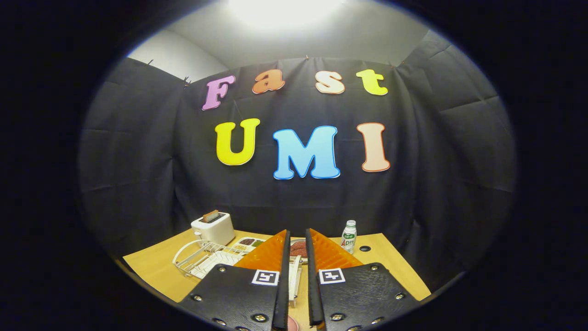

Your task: Take the plate from the dish rack, then take the spoon from the basket and place it into the plate.

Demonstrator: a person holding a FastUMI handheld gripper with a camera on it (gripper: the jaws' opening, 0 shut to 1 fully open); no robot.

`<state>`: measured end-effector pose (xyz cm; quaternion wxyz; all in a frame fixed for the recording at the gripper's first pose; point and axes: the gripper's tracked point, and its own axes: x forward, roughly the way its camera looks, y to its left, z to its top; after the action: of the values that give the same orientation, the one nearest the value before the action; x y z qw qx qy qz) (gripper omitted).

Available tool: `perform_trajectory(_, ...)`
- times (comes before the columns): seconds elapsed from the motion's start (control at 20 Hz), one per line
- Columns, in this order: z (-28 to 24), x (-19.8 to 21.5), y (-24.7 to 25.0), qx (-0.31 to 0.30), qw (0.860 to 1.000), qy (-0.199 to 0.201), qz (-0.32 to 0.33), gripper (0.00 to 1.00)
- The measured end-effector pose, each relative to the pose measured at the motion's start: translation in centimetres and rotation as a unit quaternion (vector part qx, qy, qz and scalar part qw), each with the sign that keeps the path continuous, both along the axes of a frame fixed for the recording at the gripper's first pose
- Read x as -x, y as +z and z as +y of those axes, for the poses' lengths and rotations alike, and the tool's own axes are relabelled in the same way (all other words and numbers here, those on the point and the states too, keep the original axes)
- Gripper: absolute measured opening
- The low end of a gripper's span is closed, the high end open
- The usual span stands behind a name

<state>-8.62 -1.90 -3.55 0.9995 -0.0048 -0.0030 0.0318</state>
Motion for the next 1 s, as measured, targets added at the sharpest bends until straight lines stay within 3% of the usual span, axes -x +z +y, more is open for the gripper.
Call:
perform_trajectory(0.4,-2.9,-0.4,-0.2,0.014,1.000,-0.016,0.003,0.17)
perform_trajectory(0.5,-3.5,-0.8,-0.6,0.020,1.000,-0.017,0.006,0.28)
perform_trajectory(0.7,-4.2,-1.2,-0.8,0.017,1.000,-0.023,0.000,0.98)
perform_trajectory(1.0,-5.6,-1.7,-1.1,0.005,1.000,-0.023,-0.006,0.96)
